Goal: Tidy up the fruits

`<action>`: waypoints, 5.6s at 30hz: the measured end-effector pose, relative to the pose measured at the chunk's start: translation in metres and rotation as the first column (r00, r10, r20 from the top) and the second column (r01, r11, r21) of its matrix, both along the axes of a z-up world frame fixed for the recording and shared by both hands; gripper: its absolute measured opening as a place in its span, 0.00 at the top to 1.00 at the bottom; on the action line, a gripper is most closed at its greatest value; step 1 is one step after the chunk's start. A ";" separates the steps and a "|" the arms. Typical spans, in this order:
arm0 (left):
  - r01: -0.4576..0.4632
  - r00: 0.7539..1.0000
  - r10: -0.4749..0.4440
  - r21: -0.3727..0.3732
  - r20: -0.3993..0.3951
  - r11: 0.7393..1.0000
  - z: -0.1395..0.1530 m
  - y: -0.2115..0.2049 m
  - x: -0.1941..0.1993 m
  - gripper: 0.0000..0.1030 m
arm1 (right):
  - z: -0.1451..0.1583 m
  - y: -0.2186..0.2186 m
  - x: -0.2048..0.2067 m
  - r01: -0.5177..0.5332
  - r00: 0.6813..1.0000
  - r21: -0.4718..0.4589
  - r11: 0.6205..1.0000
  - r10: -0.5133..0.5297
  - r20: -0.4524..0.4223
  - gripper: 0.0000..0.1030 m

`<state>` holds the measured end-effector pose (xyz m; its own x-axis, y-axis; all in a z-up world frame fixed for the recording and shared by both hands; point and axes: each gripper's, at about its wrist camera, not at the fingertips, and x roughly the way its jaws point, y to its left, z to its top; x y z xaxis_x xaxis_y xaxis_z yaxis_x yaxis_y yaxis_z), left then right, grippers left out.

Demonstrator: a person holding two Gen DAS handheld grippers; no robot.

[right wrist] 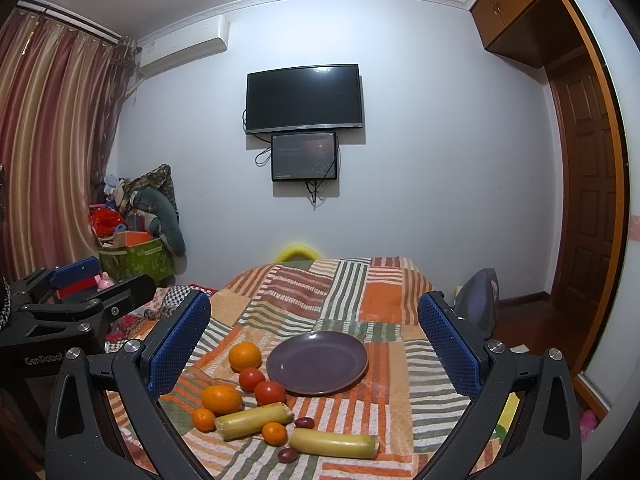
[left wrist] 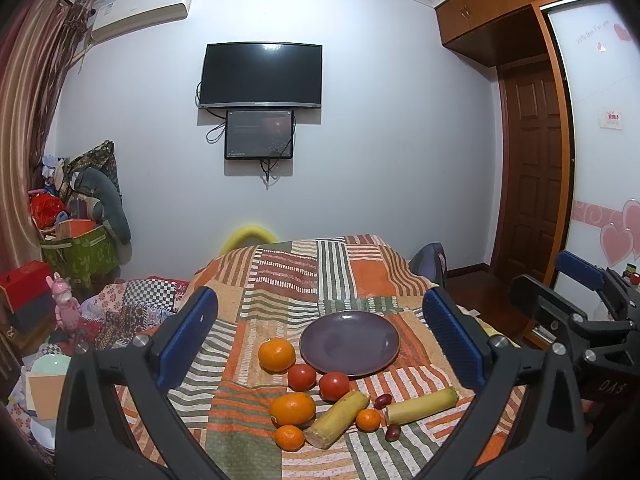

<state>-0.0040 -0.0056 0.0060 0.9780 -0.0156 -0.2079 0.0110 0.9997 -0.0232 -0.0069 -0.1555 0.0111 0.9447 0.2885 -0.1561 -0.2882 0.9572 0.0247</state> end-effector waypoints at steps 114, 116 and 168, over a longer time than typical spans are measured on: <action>0.022 0.653 -0.157 -0.188 -0.741 0.982 -0.198 0.063 0.194 0.28 | -0.137 0.055 0.156 -0.367 0.721 -0.057 0.928 0.246 -0.648 0.51; 0.004 0.637 -0.174 -0.222 -0.751 0.975 -0.204 0.066 0.197 0.28 | -0.140 0.057 0.159 -0.374 0.714 -0.057 0.926 0.248 -0.655 0.51; 0.002 0.824 -0.068 -0.117 -0.563 0.993 -0.109 0.083 0.199 0.36 | -0.096 0.050 0.199 -0.341 0.732 -0.036 0.939 0.242 -0.637 0.54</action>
<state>0.1946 0.0771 -0.1025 0.6877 -0.1020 -0.7188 -0.0021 0.9898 -0.1424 0.1921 -0.1057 -0.0849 0.5009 0.4615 -0.7323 -0.5231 0.8354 0.1686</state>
